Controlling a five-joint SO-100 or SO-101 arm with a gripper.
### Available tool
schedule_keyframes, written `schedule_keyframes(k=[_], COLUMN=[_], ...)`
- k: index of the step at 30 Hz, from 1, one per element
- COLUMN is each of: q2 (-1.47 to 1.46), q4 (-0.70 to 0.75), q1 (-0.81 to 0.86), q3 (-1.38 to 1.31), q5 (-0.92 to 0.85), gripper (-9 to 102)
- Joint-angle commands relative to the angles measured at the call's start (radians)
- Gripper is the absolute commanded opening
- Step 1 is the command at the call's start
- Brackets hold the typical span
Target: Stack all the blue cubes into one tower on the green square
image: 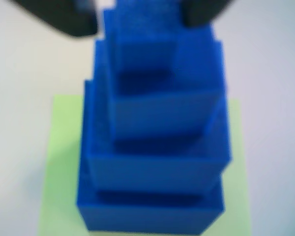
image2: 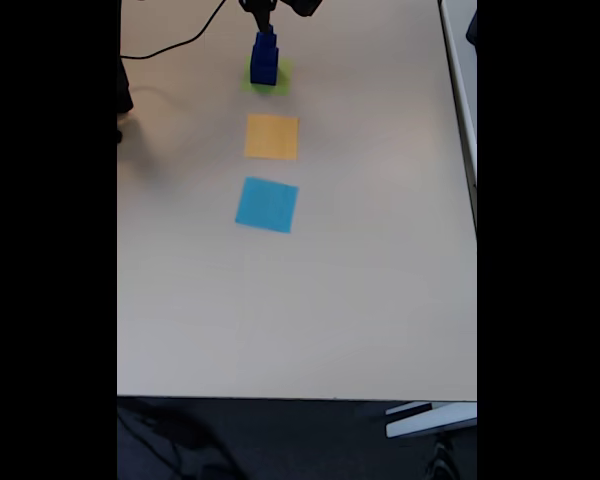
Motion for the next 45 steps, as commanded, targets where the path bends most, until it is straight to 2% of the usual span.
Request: schedule_keyframes(k=[1,45], q2=[0.029,0.034], q4=[-0.011,-0.028], q1=[-0.006,0.005], q3=[-0.055,-0.071], q5=[-0.015,-0.077], gripper=[7,10])
